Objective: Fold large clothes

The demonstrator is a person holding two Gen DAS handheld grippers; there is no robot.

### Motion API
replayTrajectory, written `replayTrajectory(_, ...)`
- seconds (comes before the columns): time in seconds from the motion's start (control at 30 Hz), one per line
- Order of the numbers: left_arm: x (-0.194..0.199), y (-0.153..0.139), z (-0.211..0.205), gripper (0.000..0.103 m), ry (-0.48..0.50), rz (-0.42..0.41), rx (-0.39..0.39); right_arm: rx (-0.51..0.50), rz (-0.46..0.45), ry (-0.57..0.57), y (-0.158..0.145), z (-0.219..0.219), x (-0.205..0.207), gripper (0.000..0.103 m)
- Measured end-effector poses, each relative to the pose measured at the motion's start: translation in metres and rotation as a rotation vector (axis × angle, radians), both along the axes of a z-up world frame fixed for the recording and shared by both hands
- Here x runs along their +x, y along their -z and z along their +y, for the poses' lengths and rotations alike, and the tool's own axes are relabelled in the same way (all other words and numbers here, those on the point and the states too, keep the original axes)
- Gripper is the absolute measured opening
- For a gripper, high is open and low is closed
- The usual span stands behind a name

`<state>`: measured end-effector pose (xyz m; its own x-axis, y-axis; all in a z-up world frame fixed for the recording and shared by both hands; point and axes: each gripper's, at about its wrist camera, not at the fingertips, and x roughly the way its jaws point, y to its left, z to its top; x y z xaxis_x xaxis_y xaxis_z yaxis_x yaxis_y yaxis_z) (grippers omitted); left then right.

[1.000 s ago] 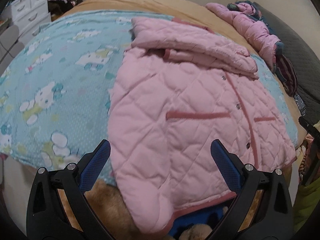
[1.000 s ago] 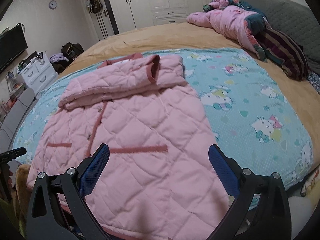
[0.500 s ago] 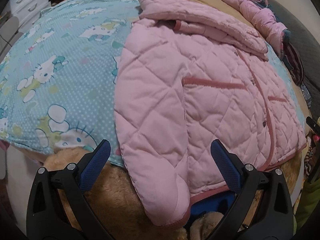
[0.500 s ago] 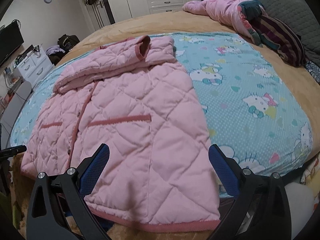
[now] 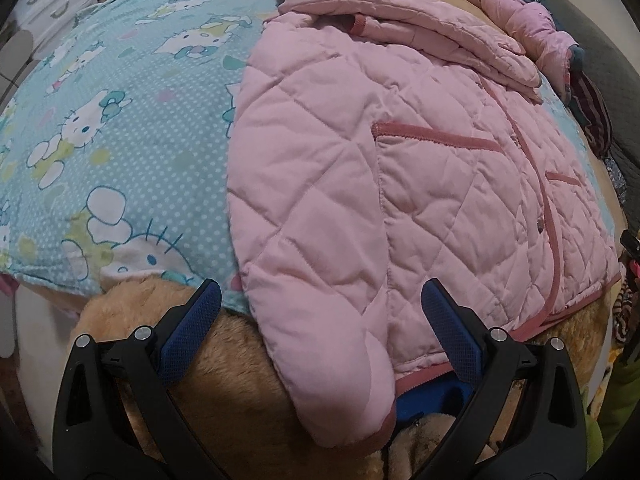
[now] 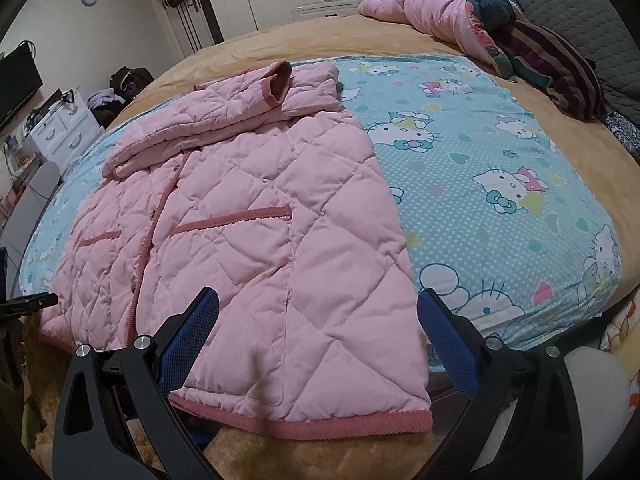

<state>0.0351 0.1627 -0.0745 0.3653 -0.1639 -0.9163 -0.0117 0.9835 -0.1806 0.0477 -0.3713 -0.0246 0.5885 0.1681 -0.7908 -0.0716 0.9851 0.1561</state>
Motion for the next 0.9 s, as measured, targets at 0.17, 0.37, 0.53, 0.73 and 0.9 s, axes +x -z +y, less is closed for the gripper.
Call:
replayTrajectory(0.17,-0.006,0.007,-0.001,0.094,0.018,0.008,-0.003,-0.007,-0.001,0.017,-0.005,0.001,-0.007,0.099)
replayTrajectory(0.37,-0.014,0.009,-0.008,0.094,0.063,-0.025,-0.026,-0.024,-0.003,0.021,-0.013,0.008,-0.014,0.099)
replayTrajectory(0.53,-0.016,0.012,-0.022,0.093,0.108,-0.041,-0.044,-0.033,-0.014,0.021,-0.021,0.012,-0.027,0.099)
replayTrajectory(0.73,-0.013,0.013,-0.028,0.063,0.116,-0.062,-0.02,-0.022,-0.012,0.034,-0.024,0.004,-0.042,0.099)
replayTrajectory(0.9,-0.013,0.014,-0.024,0.046,0.101,-0.067,-0.013,0.009,0.047,0.003,-0.016,-0.005,-0.034,0.099)
